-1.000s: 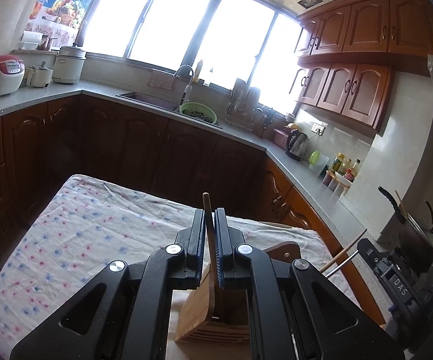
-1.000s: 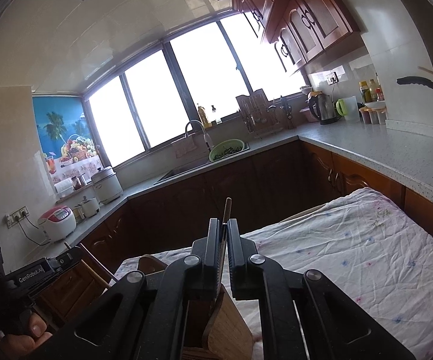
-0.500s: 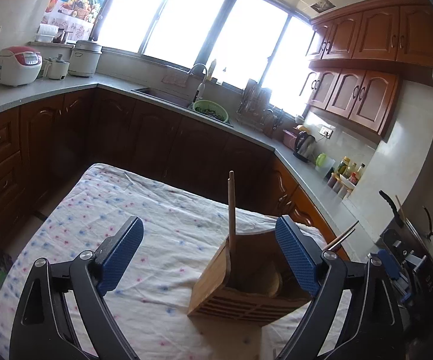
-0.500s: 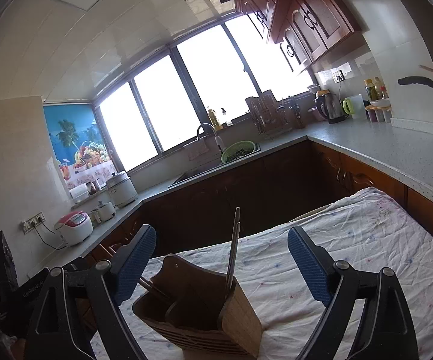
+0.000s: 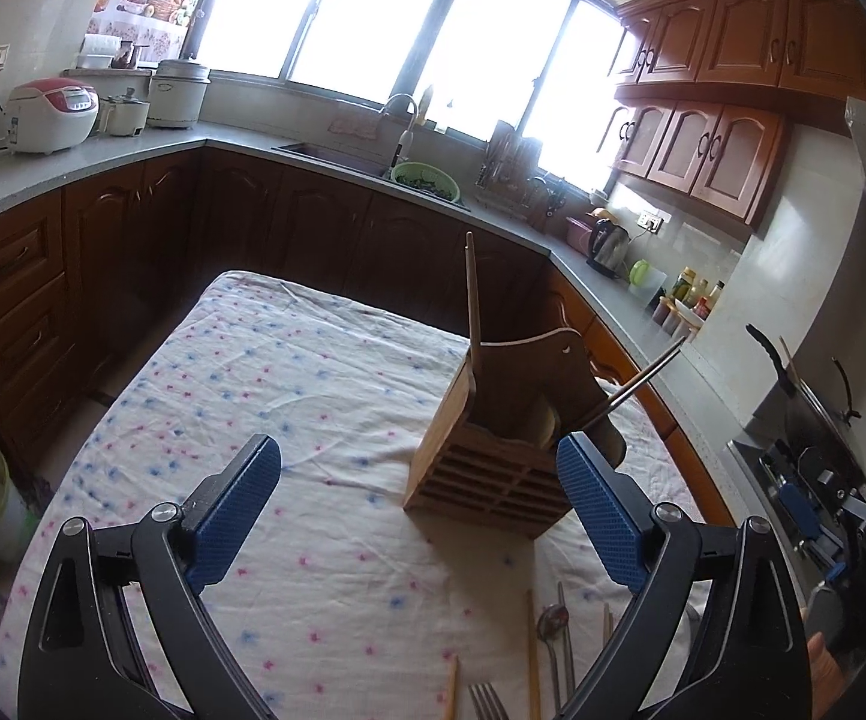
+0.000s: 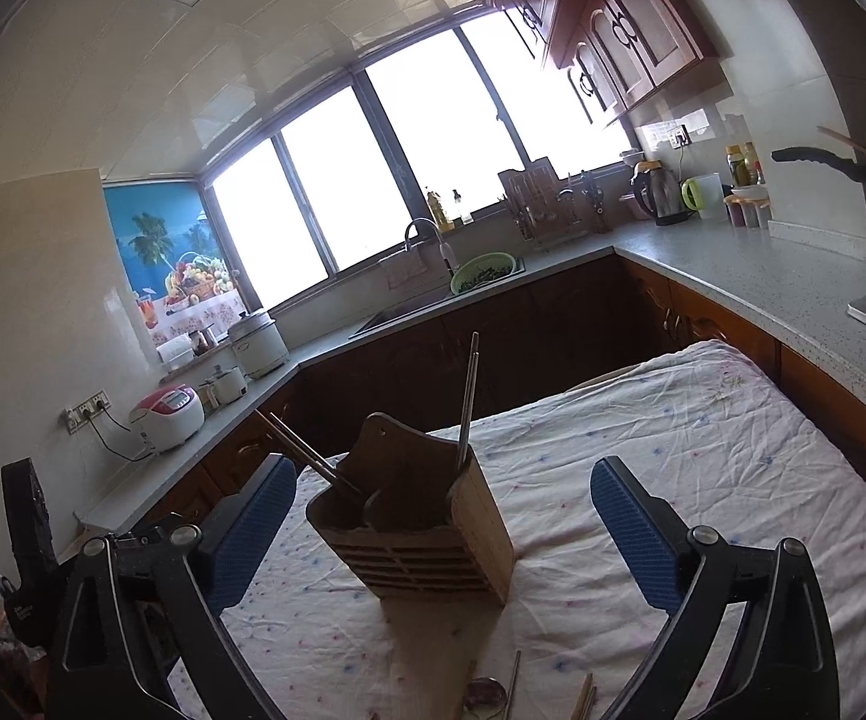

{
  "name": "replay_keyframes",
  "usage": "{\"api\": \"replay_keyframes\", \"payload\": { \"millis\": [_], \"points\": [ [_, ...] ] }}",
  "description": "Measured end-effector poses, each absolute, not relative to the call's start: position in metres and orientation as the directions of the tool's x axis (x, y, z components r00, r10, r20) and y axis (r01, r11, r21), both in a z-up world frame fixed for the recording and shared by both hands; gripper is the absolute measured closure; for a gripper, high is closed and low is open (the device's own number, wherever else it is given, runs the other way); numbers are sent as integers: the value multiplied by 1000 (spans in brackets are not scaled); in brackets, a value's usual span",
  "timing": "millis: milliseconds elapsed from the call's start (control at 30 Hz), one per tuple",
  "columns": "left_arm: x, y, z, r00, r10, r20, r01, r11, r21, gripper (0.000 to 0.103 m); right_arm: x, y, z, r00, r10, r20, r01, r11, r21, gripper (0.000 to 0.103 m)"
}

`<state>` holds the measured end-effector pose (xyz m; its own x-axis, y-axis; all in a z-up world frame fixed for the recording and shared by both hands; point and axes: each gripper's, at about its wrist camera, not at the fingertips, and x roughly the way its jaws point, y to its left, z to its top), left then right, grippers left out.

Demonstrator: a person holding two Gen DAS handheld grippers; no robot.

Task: Organize utensils
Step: 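Withdraw both tools from the holder back toward the remaining utensils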

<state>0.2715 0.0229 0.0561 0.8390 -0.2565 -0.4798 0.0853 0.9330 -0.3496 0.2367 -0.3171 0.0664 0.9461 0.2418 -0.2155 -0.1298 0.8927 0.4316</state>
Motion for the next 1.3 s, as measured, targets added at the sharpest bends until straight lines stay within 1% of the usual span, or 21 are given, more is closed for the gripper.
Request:
{"api": "replay_keyframes", "payload": {
  "millis": [333,700,1033,1300],
  "points": [
    [228,27,30,801,-260,-539,59,930,-362,8,191,-342,27,930,203,-306,-35,878,478,2],
    [202,16,2,739,-264,-620,65,944,-324,8,155,-342,3,903,181,-389,15,893,449,2],
    [201,6,-14,686,-263,-679,90,956,-279,8,151,-334,-14,868,193,-458,22,905,424,2],
    [208,-2,-22,662,-259,-704,104,961,-256,8,158,-331,-19,856,207,-474,15,906,423,2]
  ]
}}
